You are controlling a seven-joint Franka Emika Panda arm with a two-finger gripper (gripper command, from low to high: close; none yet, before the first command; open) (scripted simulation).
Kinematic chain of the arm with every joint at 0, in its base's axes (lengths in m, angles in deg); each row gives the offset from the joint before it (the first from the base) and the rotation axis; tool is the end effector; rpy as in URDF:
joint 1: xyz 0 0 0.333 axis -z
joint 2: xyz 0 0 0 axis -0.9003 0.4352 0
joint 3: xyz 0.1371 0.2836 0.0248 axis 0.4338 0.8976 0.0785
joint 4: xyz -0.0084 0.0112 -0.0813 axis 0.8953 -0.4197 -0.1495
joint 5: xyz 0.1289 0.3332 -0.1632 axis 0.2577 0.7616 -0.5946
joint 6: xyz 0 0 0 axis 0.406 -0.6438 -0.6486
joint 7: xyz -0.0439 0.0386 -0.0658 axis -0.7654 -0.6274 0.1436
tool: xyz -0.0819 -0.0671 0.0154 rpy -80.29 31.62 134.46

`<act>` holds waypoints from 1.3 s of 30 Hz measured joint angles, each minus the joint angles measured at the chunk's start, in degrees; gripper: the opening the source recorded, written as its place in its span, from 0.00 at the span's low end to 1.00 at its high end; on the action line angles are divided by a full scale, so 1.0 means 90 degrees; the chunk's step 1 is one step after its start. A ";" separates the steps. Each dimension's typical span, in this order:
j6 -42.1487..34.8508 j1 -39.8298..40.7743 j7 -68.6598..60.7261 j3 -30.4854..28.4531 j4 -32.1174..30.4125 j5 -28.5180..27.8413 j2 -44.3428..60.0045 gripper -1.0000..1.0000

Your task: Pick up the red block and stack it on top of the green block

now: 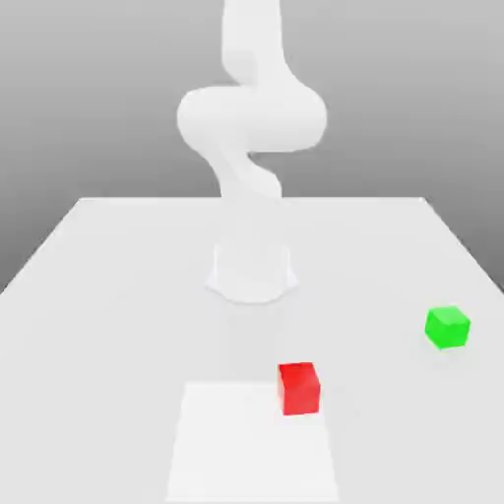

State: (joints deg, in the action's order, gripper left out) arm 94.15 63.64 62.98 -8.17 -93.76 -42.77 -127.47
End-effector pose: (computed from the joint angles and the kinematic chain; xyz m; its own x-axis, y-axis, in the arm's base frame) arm 0.3748 0.0078 0.6611 0.5332 -0.7101 0.4598 -0.5285 -0.7040 -0.4744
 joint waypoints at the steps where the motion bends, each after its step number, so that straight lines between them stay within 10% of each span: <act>1: 0.0152 -0.0028 0.0004 0.0027 -0.0185 0.0015 0.0213 0.50; 17: 0.2794 -0.0484 0.0183 0.0560 -0.3156 0.0127 0.3900 0.50; 24: 0.4292 -0.0715 0.0621 0.0256 -0.3155 -0.0455 0.5731 0.50; 25: 0.4427 -0.0772 0.0651 0.0189 -0.3133 -0.0494 0.5889 0.00; 39: 0.3181 -0.0760 0.0298 0.0346 -0.3343 0.0000 0.4430 0.00</act>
State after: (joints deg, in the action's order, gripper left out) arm 122.78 56.80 65.65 -5.05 -123.85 -42.77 -87.60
